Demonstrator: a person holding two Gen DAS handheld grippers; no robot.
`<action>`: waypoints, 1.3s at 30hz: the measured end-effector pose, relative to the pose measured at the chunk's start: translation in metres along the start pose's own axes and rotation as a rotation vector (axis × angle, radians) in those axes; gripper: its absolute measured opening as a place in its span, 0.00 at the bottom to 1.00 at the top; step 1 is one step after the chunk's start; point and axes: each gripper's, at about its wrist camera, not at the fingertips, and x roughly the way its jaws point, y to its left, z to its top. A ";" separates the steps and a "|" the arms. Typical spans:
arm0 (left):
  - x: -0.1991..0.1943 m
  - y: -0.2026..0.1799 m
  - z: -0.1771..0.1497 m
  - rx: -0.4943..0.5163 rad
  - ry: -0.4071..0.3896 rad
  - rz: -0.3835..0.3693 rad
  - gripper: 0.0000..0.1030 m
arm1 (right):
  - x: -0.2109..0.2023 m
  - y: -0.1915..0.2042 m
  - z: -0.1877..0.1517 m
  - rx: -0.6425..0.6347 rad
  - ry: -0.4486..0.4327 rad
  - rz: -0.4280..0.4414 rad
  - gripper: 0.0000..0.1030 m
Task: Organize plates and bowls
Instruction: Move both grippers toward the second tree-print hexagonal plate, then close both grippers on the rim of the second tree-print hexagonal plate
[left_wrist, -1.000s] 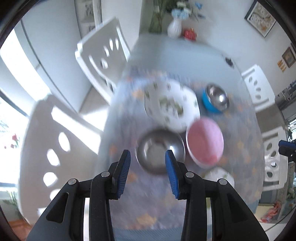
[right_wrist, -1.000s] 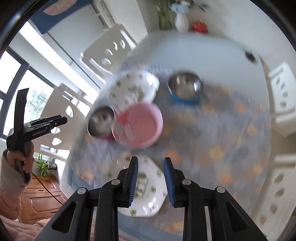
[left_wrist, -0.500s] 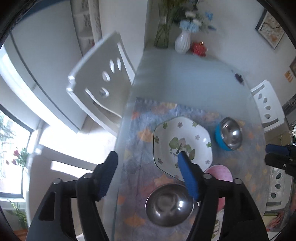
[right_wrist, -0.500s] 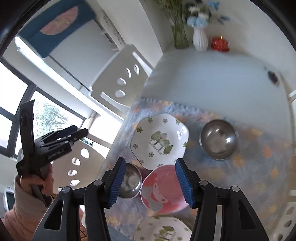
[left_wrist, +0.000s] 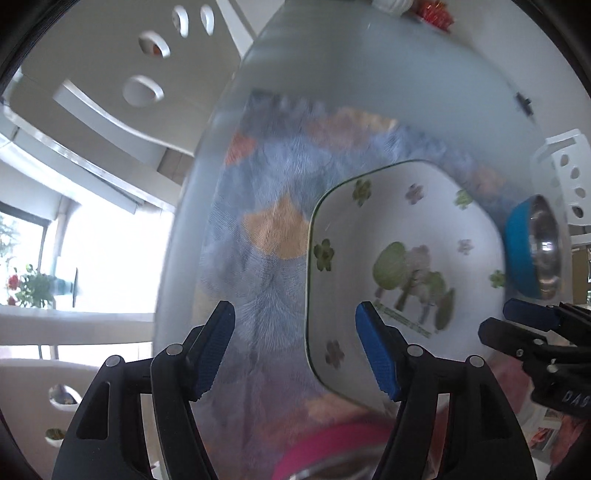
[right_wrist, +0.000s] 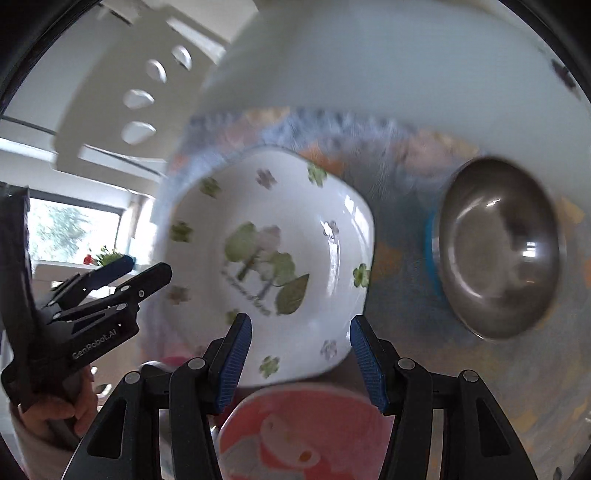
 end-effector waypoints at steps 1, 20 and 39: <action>0.008 0.000 0.001 0.000 0.008 0.013 0.64 | 0.007 0.000 0.004 -0.006 -0.003 0.001 0.51; 0.016 -0.014 0.004 0.031 0.003 0.007 0.66 | 0.003 -0.021 0.006 0.055 -0.067 -0.015 0.62; 0.020 -0.010 0.000 0.008 -0.047 -0.025 0.77 | 0.049 0.000 0.017 -0.027 -0.084 -0.024 0.56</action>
